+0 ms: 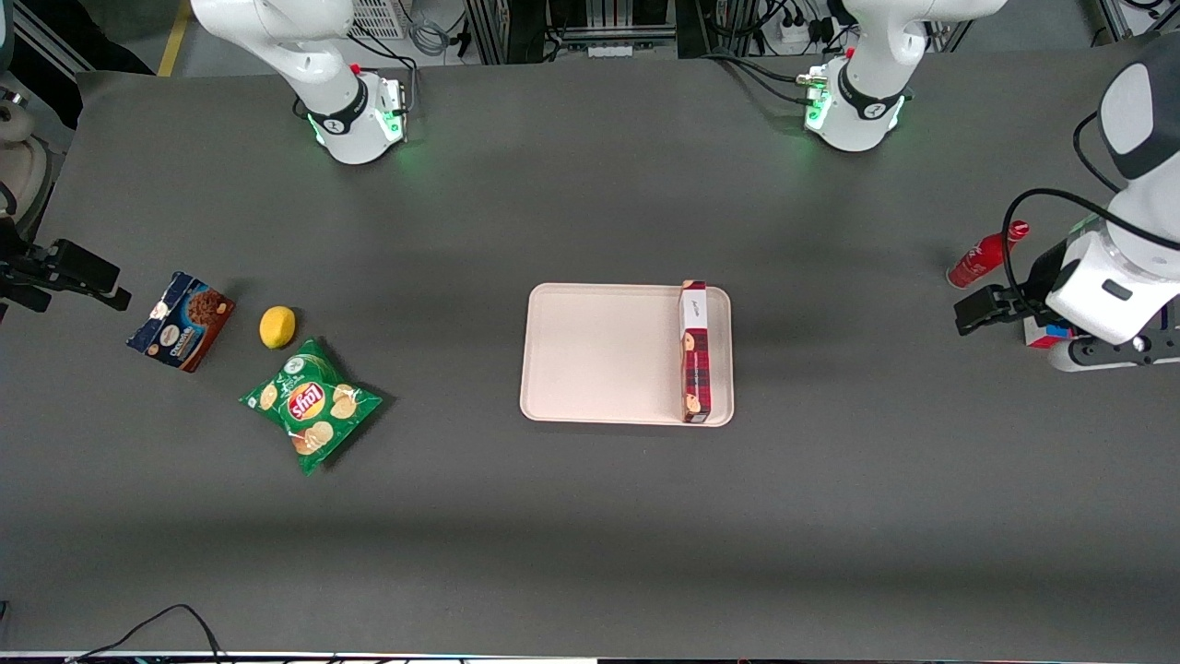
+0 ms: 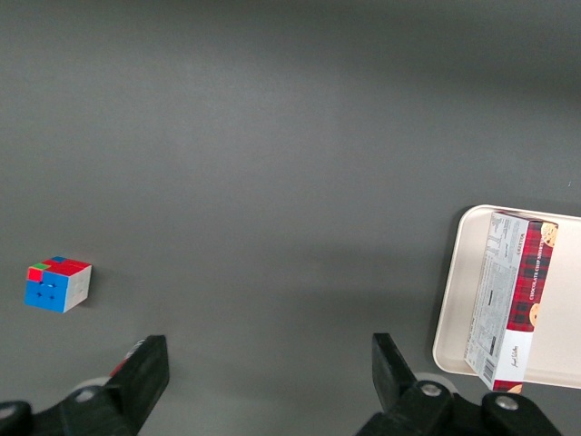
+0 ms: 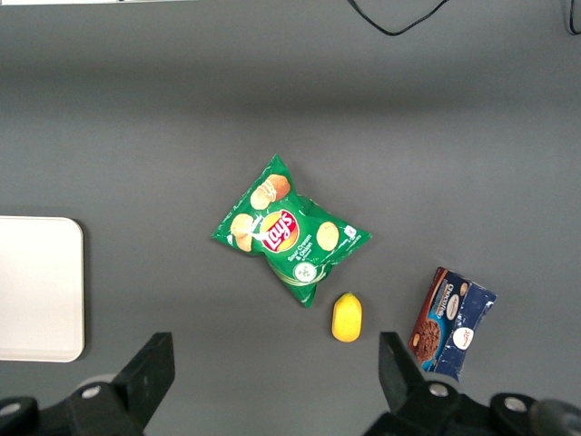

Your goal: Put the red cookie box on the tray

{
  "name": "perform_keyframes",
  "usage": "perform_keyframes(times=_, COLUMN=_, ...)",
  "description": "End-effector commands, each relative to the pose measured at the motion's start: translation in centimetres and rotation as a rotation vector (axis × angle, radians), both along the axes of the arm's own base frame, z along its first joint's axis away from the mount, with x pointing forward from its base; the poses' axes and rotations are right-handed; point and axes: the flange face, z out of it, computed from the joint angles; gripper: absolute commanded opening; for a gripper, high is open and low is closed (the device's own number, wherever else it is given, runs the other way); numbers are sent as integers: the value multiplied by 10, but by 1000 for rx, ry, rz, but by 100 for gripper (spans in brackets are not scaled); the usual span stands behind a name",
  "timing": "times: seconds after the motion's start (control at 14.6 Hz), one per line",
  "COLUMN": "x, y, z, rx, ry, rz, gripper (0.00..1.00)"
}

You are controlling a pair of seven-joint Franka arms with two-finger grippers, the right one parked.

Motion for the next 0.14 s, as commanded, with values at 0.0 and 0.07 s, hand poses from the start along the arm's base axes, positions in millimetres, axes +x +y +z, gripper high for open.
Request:
perform_keyframes(times=0.0, x=3, y=0, z=10, rx=-20, ry=-11, rz=-16, gripper=100)
perform_keyframes(times=0.07, x=2, y=1, z=9, rx=-13, ry=-1, rz=-26, gripper=100)
